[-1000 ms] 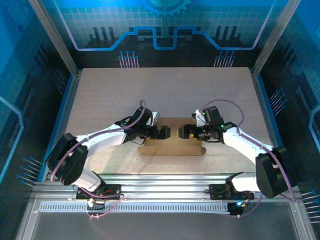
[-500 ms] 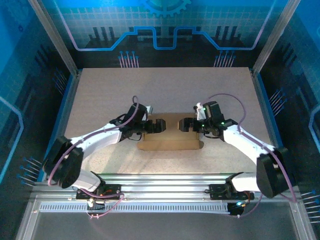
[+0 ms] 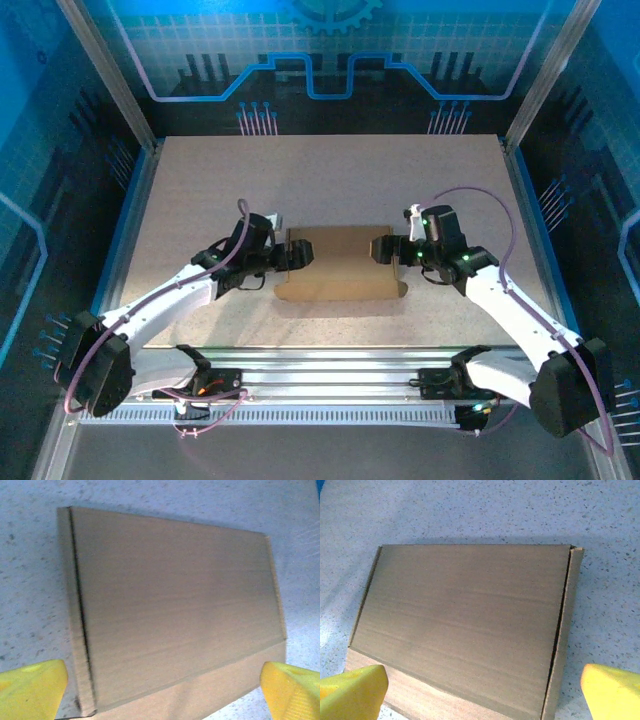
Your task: Fold the paper box
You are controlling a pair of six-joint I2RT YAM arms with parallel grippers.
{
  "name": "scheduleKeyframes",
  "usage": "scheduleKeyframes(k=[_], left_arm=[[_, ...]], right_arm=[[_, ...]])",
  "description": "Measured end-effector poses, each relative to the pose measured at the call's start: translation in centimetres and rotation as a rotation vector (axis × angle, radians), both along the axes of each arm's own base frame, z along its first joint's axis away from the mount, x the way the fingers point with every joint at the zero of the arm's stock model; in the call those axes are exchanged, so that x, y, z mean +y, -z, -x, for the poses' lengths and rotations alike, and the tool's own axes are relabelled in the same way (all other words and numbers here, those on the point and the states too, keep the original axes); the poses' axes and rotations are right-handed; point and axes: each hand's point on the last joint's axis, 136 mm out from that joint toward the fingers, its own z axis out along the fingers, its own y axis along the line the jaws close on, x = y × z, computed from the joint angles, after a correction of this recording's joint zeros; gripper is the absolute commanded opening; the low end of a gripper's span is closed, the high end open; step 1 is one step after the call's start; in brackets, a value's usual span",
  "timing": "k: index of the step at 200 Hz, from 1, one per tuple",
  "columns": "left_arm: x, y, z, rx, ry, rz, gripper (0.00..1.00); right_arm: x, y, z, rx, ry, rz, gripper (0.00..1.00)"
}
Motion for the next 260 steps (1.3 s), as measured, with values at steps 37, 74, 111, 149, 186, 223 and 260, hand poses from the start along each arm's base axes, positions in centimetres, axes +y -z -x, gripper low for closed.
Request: scheduleKeyframes(k=[37,74,111,149,186,223,260], left_arm=[[1.0,1.7,0.2,0.038,-0.019,-0.001,0.99],[1.1,4.7,1.5,0.094,-0.004,0.001,0.99],[0.5,5.3,1.3,0.116,0.006,0.031,0.99],[0.3,6.2,1.6,0.154,0.014,0.030,0.99],[0.0,6.6,1.9,0.178,0.023,0.043,0.99],[-0.4,6.9,1.9,0.200,0.029,0.057,0.99],[-1.0,6.7,1.4,0.195,0.041,0.079,0.99]], right_arm=[[0.3,1.7,0.4,0.065,-0.014,-0.003,1.00],[0.8,3.0,1.0,0.127,-0.008,-0.043,1.00],[1.0,4.0,1.1,0.160,0.018,-0.074,1.00],[1.3,5.4,1.4,0.200,0.013,-0.089,1.00],[1.2,6.0,1.2,0.210,0.041,-0.093,1.00],[0.3,7.1,1.3,0.227,0.082,-0.070,1.00],[0.3,7.3,1.3,0.232,0.083,-0.064,1.00]])
